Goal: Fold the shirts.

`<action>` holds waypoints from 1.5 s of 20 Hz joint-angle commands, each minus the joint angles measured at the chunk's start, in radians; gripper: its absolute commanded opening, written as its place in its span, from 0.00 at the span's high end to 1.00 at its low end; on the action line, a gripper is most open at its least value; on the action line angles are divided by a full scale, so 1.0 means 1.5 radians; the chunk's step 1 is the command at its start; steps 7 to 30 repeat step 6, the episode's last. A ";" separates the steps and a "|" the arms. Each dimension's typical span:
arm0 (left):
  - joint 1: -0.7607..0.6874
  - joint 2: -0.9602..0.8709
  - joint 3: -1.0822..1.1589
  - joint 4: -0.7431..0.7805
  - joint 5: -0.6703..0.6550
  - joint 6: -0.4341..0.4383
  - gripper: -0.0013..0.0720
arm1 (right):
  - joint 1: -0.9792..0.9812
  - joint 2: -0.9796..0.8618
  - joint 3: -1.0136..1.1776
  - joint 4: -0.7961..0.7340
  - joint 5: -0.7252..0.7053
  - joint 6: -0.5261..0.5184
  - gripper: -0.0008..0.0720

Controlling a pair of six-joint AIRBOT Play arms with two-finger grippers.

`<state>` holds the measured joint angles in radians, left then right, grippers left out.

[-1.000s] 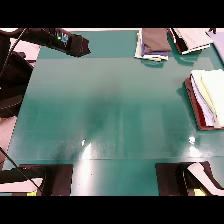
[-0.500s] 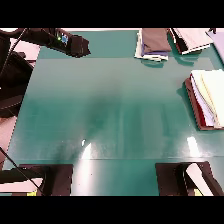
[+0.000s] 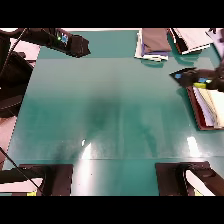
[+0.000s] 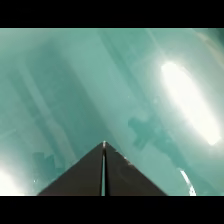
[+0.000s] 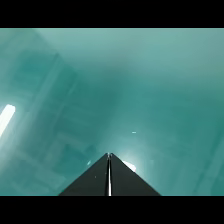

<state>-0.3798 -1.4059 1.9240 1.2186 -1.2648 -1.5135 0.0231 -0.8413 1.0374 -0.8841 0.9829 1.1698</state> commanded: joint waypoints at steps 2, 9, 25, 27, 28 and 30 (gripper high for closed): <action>0.000 0.000 0.001 0.000 0.001 -0.001 0.95 | 0.113 -0.001 -0.003 -0.041 -0.033 0.000 0.96; 0.000 0.000 0.001 0.000 0.001 -0.001 0.95 | 0.114 0.000 -0.003 -0.040 -0.030 0.000 0.96; 0.000 0.000 0.001 0.000 0.001 -0.001 0.95 | 0.114 0.000 -0.003 -0.040 -0.030 0.000 0.96; 0.000 0.000 0.001 0.000 0.001 -0.001 0.95 | 0.114 0.000 -0.003 -0.040 -0.030 0.000 0.96; 0.000 0.000 0.001 0.000 0.001 -0.001 0.95 | 0.114 0.000 -0.003 -0.040 -0.030 0.000 0.96; 0.000 0.000 0.001 0.000 0.001 -0.001 0.95 | 0.114 0.000 -0.003 -0.040 -0.030 0.000 0.96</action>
